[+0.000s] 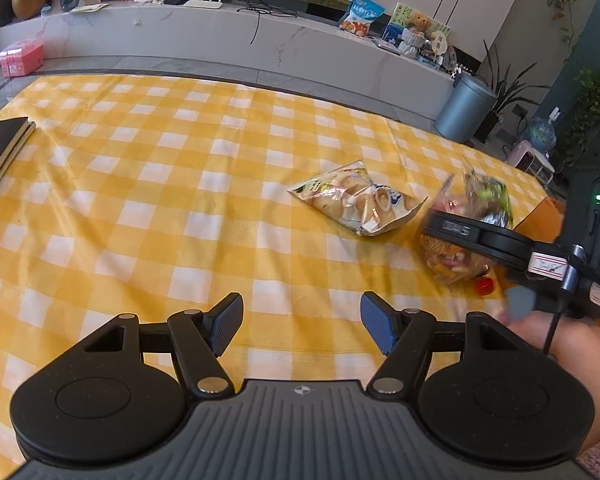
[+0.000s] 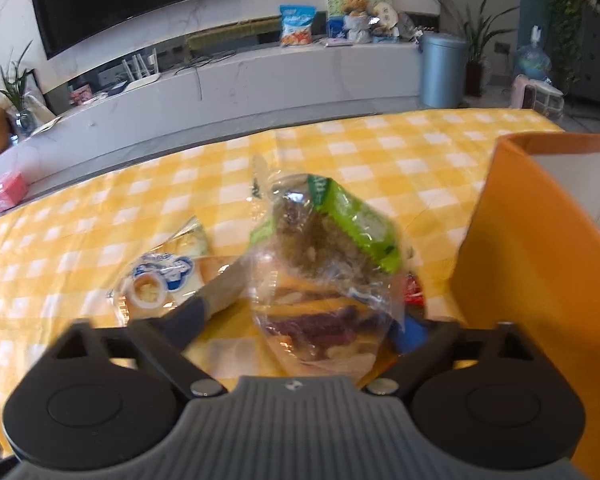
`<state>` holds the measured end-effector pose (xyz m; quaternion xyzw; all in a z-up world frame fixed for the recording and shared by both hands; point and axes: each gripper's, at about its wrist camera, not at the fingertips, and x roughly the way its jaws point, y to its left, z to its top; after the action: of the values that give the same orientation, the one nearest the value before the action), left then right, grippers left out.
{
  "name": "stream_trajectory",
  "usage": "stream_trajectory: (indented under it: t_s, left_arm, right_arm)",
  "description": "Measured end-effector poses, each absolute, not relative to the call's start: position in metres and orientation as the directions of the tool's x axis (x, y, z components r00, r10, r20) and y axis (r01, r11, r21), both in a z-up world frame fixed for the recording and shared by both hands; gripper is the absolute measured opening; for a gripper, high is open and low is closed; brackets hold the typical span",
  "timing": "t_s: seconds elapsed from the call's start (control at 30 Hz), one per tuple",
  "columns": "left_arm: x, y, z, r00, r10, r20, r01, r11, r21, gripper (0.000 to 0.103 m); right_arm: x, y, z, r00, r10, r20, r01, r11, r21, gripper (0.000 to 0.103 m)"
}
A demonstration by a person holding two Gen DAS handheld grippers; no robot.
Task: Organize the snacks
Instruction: 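Close the right tool on the clear mixed snack bag and lift it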
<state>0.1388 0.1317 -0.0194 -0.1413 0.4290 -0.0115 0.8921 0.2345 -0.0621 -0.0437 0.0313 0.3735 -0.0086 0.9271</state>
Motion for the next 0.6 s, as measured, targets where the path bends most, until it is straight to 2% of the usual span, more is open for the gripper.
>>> stream_trajectory:
  t_s: [0.1, 0.3, 0.5, 0.6]
  left_arm:
    - [0.139, 0.134, -0.02, 0.63, -0.139, -0.764, -0.107, 0.959, -0.263, 0.079]
    - [0.139, 0.134, -0.02, 0.627, -0.142, -0.766, -0.108, 0.958, -0.266, 0.079]
    - [0.14, 0.134, -0.022, 0.614, -0.161, -0.772, -0.111, 0.952, -0.286, 0.079]
    - [0.139, 0.134, -0.022, 0.614, -0.171, -0.771, -0.107, 0.949, -0.296, 0.079]
  right_arm:
    - [0.228, -0.076, -0.042, 0.711, 0.087, -0.698, -0.005, 0.993, 0.119, 0.058]
    - [0.197, -0.097, -0.031, 0.694, 0.15, -0.704, -0.035, 0.984, 0.175, 0.057]
    - [0.14, -0.107, -0.004, 0.717, 0.216, -0.663, -0.149, 0.976, 0.158, 0.057]
    - [0.116, -0.106, 0.003, 0.691, 0.242, -0.681, -0.212, 0.969, 0.129, 0.057]
